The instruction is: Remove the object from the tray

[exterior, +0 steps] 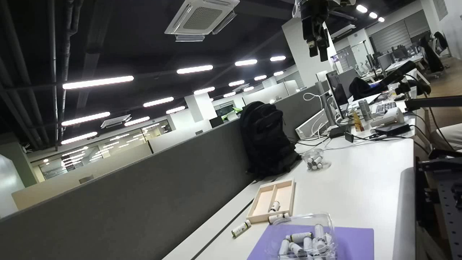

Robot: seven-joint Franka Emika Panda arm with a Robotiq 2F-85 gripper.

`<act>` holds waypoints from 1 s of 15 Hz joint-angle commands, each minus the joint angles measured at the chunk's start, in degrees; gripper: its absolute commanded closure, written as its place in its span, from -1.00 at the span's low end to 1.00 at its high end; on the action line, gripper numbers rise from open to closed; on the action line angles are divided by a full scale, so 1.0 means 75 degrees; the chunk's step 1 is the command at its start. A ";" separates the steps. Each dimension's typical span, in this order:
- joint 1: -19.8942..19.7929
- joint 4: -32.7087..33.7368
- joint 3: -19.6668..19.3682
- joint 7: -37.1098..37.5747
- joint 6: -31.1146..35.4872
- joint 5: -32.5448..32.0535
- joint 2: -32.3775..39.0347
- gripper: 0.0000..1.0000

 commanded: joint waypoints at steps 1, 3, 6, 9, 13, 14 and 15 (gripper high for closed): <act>-0.0106 0.0024 0.0070 -0.0065 -0.0019 0.0066 0.0044 -1.00; -0.0106 0.0024 0.0070 -0.0066 -0.0019 0.0066 0.0044 -1.00; -0.0105 0.0024 0.0070 -0.0067 -0.0019 0.0066 0.0044 -1.00; -0.0173 0.0032 0.0052 0.0392 0.0521 0.0271 0.0443 -1.00; -0.0307 -0.0011 -0.0003 0.1134 0.2781 0.0994 0.1738 -1.00; -0.0335 -0.0023 0.0058 0.1291 0.3421 0.1201 0.2086 -1.00; -0.0360 -0.0024 0.0167 0.1480 0.4101 0.1353 0.2490 -1.00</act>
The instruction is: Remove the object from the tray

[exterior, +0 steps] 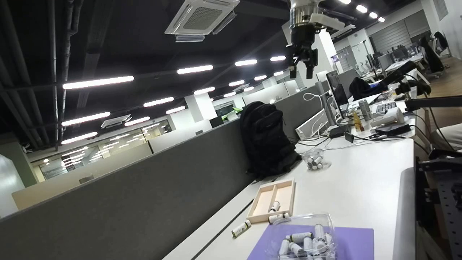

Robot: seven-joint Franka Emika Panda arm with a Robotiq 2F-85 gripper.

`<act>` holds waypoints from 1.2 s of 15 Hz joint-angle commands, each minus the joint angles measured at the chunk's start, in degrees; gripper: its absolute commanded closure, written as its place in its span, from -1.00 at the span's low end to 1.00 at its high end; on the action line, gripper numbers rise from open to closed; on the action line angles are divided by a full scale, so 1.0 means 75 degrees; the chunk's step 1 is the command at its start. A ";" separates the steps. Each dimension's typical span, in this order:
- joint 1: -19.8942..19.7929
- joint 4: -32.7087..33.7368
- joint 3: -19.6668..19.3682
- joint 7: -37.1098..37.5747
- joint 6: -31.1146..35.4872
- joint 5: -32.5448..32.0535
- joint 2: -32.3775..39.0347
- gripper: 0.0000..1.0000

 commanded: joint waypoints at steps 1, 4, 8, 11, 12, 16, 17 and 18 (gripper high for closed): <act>-0.0099 0.0185 0.0298 0.0793 0.1935 0.0563 0.1461 -1.00; -0.0041 0.0448 0.0617 0.1266 0.3073 0.0830 0.2611 -1.00; -0.0036 0.0996 0.1134 0.1928 0.2936 0.0929 0.3873 -1.00; -0.0047 0.1434 0.1479 0.2289 0.2811 0.1012 0.4621 -1.00; -0.0058 0.1560 0.1573 0.2410 0.2799 0.1048 0.4833 -1.00; -0.0090 0.1877 0.1870 0.2663 0.2767 0.1332 0.5513 -1.00; -0.0094 0.1956 0.1934 0.2709 0.2786 0.1390 0.5687 -1.00; -0.0096 0.2038 0.1988 0.2745 0.2797 0.1424 0.5867 -1.00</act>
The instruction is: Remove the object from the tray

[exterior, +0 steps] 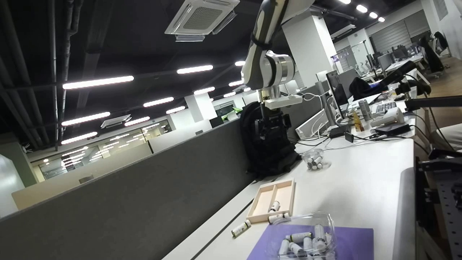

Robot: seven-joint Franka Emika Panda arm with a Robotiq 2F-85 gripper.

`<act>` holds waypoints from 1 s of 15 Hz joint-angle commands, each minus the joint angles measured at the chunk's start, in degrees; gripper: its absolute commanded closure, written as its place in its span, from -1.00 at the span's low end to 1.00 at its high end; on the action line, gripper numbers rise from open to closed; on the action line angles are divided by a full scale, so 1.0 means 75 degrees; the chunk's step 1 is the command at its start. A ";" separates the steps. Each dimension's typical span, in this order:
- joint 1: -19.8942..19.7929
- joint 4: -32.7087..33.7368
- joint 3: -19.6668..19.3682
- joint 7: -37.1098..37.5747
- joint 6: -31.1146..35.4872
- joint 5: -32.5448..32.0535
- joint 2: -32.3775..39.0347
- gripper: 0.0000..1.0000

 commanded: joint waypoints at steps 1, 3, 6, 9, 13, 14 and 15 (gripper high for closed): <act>-0.0098 0.0585 0.0239 0.0407 -0.0166 0.0140 0.0716 -1.00; -0.0174 0.0786 0.0343 0.0414 -0.0045 0.0394 0.1008 -1.00; -0.0184 0.0525 0.0389 0.0196 0.0054 0.0266 0.0915 -1.00; -0.0211 0.0614 0.0390 0.0205 0.0054 0.0277 0.0983 -1.00; -0.0169 0.1000 0.0468 0.0258 0.0377 0.0235 0.1627 -1.00; -0.0134 0.1093 0.0489 0.0284 0.0540 0.0130 0.1848 -1.00; -0.0113 0.1195 0.0519 0.0292 0.0644 0.0026 0.2079 -1.00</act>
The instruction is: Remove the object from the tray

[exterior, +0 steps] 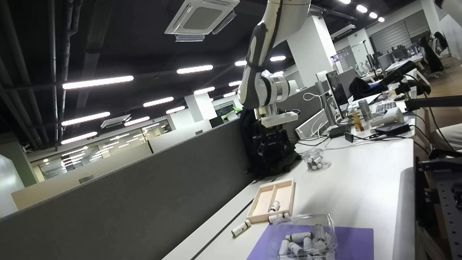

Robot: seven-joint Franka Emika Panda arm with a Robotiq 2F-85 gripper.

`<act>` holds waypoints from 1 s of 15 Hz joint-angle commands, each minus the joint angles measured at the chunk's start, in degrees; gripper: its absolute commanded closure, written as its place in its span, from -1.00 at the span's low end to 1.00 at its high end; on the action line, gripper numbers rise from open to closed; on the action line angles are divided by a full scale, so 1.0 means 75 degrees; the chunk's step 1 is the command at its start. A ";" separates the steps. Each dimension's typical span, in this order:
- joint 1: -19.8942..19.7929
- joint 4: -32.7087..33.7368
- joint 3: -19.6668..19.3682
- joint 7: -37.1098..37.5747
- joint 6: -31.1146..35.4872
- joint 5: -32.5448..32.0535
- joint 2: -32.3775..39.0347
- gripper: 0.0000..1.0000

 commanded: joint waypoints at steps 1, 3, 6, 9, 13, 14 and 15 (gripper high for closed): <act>0.0006 0.0603 0.0159 0.0182 0.0450 -0.0390 0.0976 -1.00; 0.0013 0.0864 0.0236 0.0163 0.0669 -0.0596 0.1457 -1.00; 0.0000 0.1245 0.0403 0.0112 0.0657 -0.0779 0.2032 -1.00; 0.0000 0.1515 0.0551 0.0057 0.0574 -0.0931 0.2419 -1.00; -0.0014 0.1759 0.0688 -0.0046 0.0547 -0.1064 0.2805 -1.00; -0.0005 0.1814 0.0700 -0.0063 0.0536 -0.1099 0.2886 -1.00; -0.0015 0.1876 0.0730 -0.0104 0.0497 -0.1127 0.2955 -1.00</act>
